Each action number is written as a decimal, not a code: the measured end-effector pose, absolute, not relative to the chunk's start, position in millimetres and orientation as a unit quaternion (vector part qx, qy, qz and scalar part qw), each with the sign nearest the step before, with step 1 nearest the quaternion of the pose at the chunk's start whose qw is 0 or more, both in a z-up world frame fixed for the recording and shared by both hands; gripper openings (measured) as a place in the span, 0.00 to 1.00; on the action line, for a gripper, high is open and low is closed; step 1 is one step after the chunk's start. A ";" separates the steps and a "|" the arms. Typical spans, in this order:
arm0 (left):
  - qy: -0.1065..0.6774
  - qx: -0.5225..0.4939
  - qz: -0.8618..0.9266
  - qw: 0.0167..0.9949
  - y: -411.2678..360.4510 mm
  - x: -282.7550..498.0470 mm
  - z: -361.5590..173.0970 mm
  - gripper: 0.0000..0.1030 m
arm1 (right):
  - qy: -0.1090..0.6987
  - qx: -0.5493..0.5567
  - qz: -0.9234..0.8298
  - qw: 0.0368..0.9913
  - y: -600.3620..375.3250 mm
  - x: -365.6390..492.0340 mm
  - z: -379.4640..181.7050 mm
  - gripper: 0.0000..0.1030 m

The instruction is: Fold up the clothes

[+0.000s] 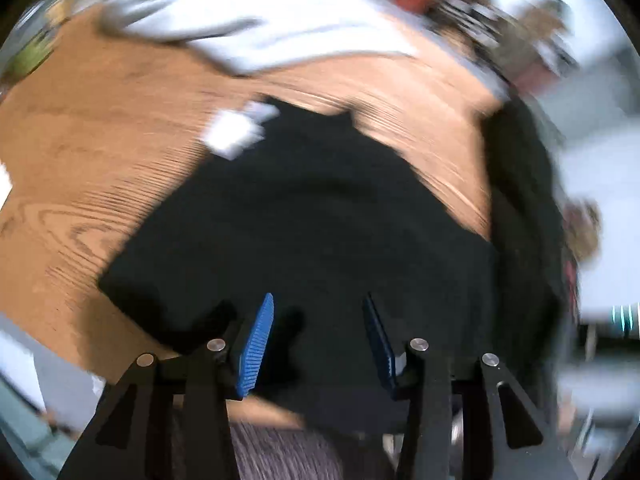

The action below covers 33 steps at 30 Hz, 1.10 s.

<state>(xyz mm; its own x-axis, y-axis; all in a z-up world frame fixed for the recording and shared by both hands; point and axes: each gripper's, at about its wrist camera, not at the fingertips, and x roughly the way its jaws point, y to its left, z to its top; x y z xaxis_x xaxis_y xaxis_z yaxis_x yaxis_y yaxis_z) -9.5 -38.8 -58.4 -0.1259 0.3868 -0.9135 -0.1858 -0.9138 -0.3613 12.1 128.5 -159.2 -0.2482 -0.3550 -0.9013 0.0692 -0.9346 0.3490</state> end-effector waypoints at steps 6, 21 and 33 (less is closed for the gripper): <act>0.041 -0.578 0.770 0.268 -29.8 86.6 13.4 0.47 | -0.215 0.586 -0.772 0.125 172.6 22.3 -147.8 0.89; 0.132 -0.502 0.804 0.289 10.0 196.5 82.3 0.47 | -0.239 0.591 -0.768 0.064 182.3 38.4 -141.7 0.87; 0.103 -0.481 0.820 0.293 9.5 190.6 88.6 0.47 | -0.235 0.601 -0.762 0.060 174.4 34.5 -148.6 0.88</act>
